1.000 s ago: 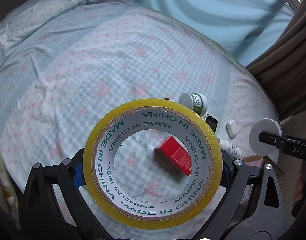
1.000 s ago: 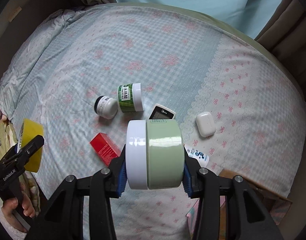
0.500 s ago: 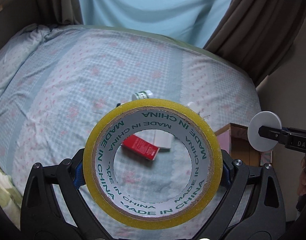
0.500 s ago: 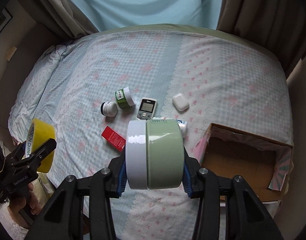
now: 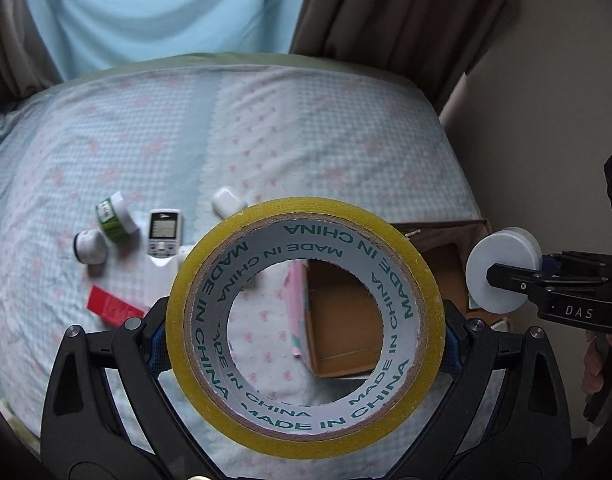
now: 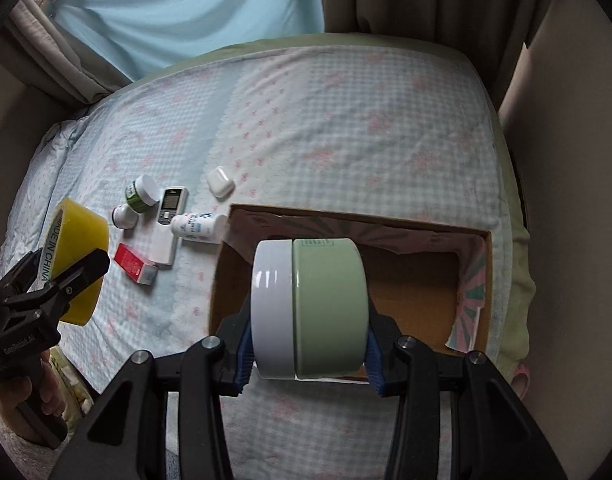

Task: Organize rigid objects
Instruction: 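Carry the tape roll and green jar over the cardboard box with both tools, then release the tape roll and green jar into the box, lift both tools, then grasp the red box with left tool while right tool grasps the white pill bottle, then carry the red box and pill bottle over the cardboard box with both tools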

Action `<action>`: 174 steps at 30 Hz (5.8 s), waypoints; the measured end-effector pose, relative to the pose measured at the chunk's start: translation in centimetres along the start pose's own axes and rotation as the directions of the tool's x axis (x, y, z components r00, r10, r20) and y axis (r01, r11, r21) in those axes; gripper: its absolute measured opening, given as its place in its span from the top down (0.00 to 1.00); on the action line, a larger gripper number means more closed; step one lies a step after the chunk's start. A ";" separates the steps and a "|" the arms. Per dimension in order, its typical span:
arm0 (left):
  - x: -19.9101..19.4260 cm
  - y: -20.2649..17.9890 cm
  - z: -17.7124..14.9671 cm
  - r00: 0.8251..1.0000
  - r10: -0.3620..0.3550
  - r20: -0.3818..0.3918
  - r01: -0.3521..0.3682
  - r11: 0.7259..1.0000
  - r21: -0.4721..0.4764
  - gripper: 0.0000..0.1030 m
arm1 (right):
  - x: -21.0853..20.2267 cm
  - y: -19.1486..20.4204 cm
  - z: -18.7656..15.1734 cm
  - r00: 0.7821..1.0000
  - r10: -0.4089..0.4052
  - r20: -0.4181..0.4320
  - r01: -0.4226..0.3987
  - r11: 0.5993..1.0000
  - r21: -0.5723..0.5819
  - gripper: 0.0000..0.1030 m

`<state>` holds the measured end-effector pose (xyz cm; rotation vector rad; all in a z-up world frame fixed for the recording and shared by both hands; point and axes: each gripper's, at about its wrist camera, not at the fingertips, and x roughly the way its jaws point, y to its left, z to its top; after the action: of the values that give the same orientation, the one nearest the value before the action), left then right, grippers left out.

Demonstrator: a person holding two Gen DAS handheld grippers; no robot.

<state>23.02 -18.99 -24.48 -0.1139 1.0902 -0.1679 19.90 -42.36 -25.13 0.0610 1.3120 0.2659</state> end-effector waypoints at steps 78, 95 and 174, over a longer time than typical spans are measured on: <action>-5.1 -5.8 -4.5 0.990 0.109 -0.090 -0.090 0.978 0.187 0.00 | -6.8 -1.2 -1.7 0.984 -0.140 0.111 0.132 0.988 0.083 0.00; -11.7 14.7 -7.7 0.984 0.170 -0.050 -0.169 0.985 0.024 0.00 | -7.5 13.5 -0.7 0.982 -0.076 0.172 0.080 0.997 -0.013 0.00; 16.3 25.5 -6.2 0.820 0.062 -0.569 0.280 0.824 0.492 0.59 | 28.3 23.9 10.4 0.908 -0.194 -0.372 -0.111 0.743 -0.660 0.54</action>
<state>26.90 2.87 -45.97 0.4348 1.5888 -0.6628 32.66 -11.67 -44.57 -0.6847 1.5713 0.7376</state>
